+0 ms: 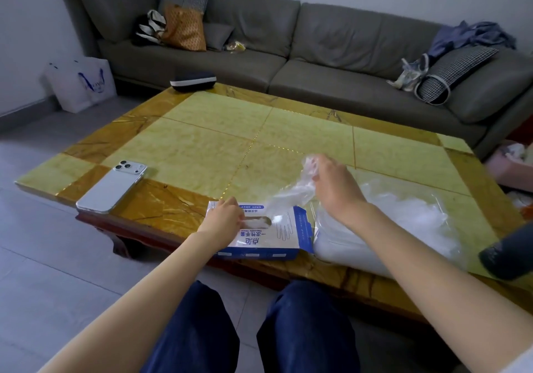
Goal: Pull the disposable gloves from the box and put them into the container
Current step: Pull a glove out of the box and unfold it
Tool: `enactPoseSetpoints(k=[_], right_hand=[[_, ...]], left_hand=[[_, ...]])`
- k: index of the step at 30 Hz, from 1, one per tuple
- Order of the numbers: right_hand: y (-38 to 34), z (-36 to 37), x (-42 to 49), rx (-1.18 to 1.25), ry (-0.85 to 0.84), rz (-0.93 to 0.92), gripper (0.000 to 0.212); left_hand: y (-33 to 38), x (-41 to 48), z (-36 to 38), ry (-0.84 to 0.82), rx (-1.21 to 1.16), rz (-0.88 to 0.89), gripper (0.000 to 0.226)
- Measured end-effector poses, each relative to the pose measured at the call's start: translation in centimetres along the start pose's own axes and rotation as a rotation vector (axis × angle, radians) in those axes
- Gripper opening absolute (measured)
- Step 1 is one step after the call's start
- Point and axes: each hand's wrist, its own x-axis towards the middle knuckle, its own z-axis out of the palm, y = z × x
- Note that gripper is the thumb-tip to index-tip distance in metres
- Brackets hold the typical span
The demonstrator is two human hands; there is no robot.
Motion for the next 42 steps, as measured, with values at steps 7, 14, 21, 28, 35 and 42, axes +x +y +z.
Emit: enactPoseSetpoints(k=[7, 14, 21, 28, 35, 42], right_hand=[[1.5, -3.9, -0.1, 0.081, 0.038, 0.010, 0.028], [1.2, -3.3, -0.9, 0.278, 0.001, 0.058, 0.033], [1.7, -3.8, -1.4, 0.697, -0.142, 0.131, 0.075], [3.6, -2.9, -1.1, 1.046, -0.499, 0.037, 0.092], [3.3, -2.2, -1.1, 1.285, -0.486, 0.193, 0.060], [3.9, -2.7, -1.1, 1.104, 0.055, 0.324, 0.041]], left_hand=[[3.4, 0.3, -4.6, 0.013, -0.184, 0.059, 0.039], [10.9, -0.9, -6.8, 0.059, -0.469, 0.261, 0.066], [10.6, 0.2, -6.8, 0.195, -0.642, 0.220, 0.018], [10.5, -1.0, -7.5, -0.054, -1.081, 0.251, 0.012], [9.0, -1.3, -6.8, -0.206, -1.191, 0.235, 0.017], [5.7, -0.3, -6.4, -0.078, -1.031, -0.023, 0.014]])
